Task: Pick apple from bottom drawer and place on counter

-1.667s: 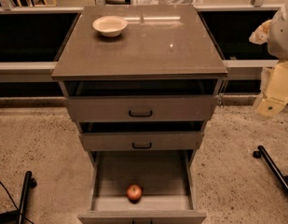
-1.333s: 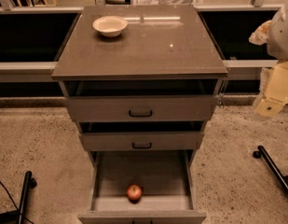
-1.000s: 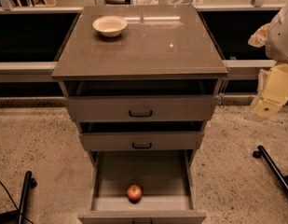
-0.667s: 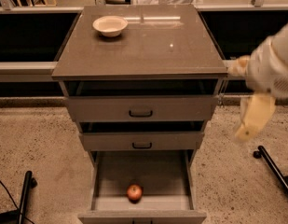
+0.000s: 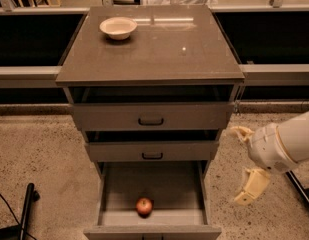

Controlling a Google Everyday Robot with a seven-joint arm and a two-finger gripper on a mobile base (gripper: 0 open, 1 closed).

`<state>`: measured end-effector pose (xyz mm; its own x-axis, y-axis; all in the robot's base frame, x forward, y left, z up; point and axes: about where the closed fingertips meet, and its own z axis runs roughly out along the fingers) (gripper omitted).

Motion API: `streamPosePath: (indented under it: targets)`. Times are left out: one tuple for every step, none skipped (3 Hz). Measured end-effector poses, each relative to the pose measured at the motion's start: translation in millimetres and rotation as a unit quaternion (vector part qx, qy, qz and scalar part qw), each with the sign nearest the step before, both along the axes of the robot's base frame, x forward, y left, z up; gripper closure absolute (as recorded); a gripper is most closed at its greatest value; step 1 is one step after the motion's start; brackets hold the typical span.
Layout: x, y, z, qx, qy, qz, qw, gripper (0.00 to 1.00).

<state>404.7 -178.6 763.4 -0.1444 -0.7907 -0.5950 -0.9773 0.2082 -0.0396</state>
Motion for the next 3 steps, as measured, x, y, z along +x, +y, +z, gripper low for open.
streamPosePath:
  targets:
    - [-0.7, -0.8, -0.9, -0.002, -0.005, 0.004, 1.0000, 0.00]
    - [-0.7, -0.3, -0.4, -0.002, -0.004, 0.003, 1.0000, 0.00]
    - [-0.2, 39.6, -30.5, 0.062, -0.004, 0.025, 0.9977, 0.00]
